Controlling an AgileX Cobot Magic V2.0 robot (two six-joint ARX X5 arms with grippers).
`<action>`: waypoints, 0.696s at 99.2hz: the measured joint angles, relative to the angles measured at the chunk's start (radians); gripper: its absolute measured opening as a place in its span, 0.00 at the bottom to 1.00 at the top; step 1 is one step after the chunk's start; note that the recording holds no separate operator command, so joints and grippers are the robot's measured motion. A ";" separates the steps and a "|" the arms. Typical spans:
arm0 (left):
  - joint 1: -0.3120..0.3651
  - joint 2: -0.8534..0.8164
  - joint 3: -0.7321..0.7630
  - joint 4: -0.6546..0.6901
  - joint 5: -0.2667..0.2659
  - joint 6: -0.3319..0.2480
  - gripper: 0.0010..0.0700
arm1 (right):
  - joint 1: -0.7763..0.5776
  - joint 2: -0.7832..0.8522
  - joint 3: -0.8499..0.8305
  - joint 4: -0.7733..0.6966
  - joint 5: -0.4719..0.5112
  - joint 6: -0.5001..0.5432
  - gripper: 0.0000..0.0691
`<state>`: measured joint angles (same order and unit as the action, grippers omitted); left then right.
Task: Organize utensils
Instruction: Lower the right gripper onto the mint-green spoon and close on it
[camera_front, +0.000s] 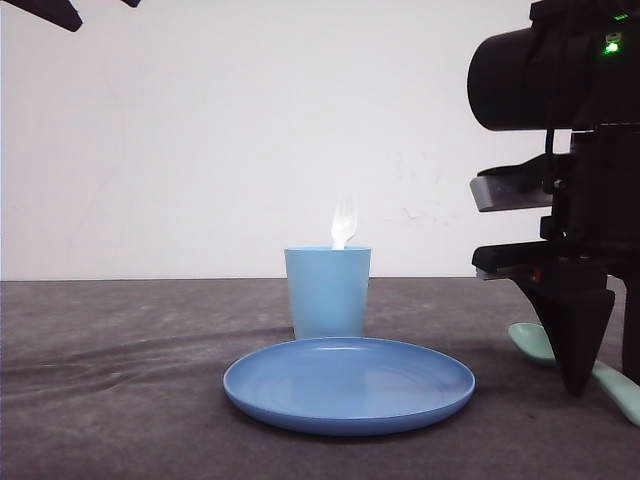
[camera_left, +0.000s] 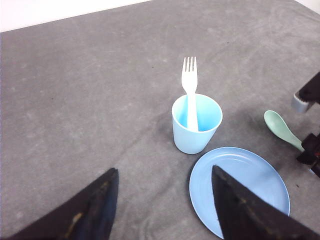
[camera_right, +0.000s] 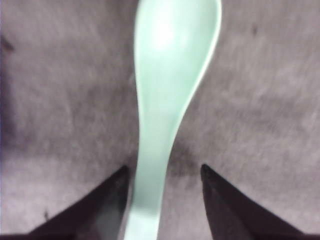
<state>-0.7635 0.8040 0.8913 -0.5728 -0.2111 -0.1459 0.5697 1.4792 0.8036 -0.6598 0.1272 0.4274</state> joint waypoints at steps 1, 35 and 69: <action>0.000 0.000 0.000 0.000 0.000 0.000 0.50 | 0.000 0.000 -0.002 0.003 -0.001 0.000 0.41; 0.000 0.000 0.000 0.001 0.000 0.000 0.50 | 0.006 -0.003 -0.009 0.031 -0.019 0.020 0.38; 0.000 0.000 0.000 0.001 0.000 0.000 0.50 | 0.012 -0.003 -0.011 0.045 -0.030 0.024 0.13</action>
<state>-0.7635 0.8040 0.8913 -0.5720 -0.2111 -0.1463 0.5816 1.4765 0.7921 -0.6151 0.0971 0.4511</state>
